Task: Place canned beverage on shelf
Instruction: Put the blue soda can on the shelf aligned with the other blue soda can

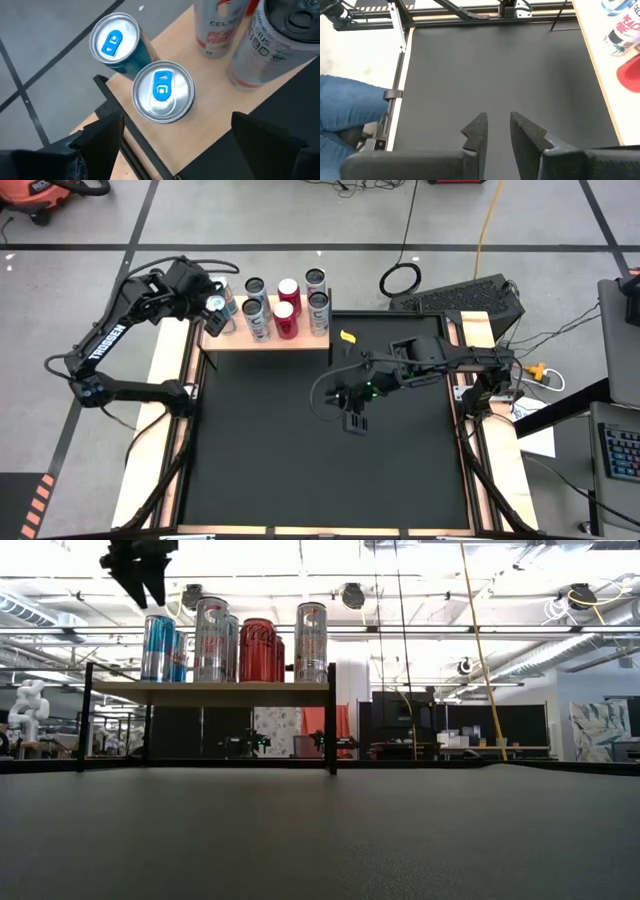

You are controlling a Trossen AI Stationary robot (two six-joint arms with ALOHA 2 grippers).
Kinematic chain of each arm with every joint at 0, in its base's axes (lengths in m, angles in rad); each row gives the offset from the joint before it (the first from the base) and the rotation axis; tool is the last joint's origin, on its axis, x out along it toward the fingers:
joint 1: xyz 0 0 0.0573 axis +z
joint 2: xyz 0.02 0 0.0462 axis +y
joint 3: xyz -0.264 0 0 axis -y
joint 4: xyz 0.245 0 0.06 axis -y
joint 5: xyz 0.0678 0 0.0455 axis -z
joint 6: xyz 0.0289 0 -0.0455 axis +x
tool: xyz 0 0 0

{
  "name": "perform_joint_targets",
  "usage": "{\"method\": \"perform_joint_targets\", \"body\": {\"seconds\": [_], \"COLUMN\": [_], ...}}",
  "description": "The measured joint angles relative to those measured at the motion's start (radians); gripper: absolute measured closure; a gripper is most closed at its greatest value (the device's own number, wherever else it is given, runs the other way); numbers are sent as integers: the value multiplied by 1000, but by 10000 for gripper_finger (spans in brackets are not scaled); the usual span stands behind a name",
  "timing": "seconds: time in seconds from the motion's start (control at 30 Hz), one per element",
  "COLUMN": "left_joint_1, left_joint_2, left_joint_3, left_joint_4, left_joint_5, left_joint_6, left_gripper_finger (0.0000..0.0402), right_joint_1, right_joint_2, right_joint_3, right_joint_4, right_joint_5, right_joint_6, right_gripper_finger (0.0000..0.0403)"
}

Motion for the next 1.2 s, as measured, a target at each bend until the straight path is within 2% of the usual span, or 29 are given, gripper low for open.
{"method": "perform_joint_targets", "body": {"seconds": [0.63,0.77,1.0,1.2], "left_joint_1": [2,2,3,3], "left_joint_2": [81,97,98,98], "left_joint_3": [0,0,0,0], "left_joint_4": [43,39,12,-8], "left_joint_5": [1,-5,-78,-81], "left_joint_6": [-30,-61,-56,-76], "left_gripper_finger": [44,54,86,100], "right_joint_1": [0,0,0,0], "right_joint_2": [0,0,0,0], "right_joint_3": [0,0,0,0], "right_joint_4": [0,0,0,0], "right_joint_5": [0,0,0,0], "right_joint_6": [1,1,2,2], "right_gripper_finger": [335,335,335,335]}}
